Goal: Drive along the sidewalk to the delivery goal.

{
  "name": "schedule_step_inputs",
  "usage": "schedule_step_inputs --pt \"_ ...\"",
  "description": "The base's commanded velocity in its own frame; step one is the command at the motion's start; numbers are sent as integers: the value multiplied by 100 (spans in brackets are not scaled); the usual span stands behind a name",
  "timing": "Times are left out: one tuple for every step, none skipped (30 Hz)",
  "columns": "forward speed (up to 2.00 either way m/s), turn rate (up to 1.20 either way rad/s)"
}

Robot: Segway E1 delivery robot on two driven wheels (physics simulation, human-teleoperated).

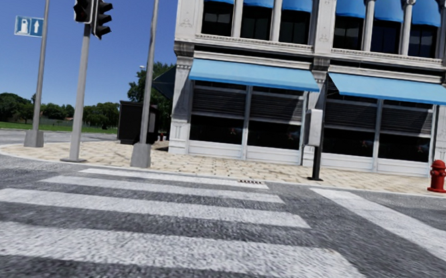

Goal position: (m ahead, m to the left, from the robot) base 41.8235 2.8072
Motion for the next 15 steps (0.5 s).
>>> schedule_step_inputs --pt "200 0" --pt "200 0" --pt "200 0" --pt "200 0" --pt "200 0" --pt "200 0" --pt "200 0" --pt "200 0" --pt "200 0" --pt "200 0" --pt "200 0" --pt "200 0" --pt "200 0" --pt "200 0" --pt "200 0"
